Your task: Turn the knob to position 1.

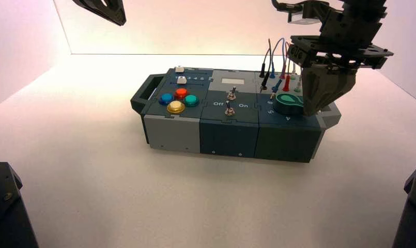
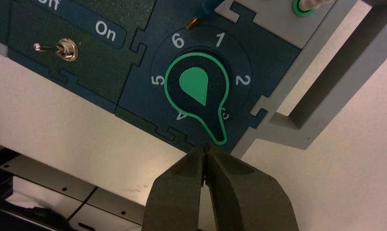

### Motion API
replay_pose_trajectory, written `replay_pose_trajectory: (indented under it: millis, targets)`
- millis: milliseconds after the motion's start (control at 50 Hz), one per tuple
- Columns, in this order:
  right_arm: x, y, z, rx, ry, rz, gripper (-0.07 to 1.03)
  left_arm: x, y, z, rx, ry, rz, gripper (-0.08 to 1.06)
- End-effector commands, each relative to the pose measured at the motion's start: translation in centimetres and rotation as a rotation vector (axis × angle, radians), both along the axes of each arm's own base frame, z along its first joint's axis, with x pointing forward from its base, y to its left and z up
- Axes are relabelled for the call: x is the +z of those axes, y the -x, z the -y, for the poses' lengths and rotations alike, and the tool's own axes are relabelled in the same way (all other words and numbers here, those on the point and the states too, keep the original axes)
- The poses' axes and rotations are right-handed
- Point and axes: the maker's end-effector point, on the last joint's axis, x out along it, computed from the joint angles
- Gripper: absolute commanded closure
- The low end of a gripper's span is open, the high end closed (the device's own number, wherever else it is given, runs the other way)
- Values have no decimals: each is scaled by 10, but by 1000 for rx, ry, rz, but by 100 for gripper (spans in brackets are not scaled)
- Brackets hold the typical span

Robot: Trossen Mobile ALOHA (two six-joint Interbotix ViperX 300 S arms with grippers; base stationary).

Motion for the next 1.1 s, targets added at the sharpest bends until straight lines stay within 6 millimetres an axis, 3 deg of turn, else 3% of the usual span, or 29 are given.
replay_pose_trajectory:
  millis: [20, 1100]
  targets:
    - [12, -14, -3, -12, -16, 44, 99, 13, -5, 6, -12, 14, 28, 101]
    - [7, -34, -2, -7, 26, 17, 99, 2, 2, 17, -63, -23, -51, 101]
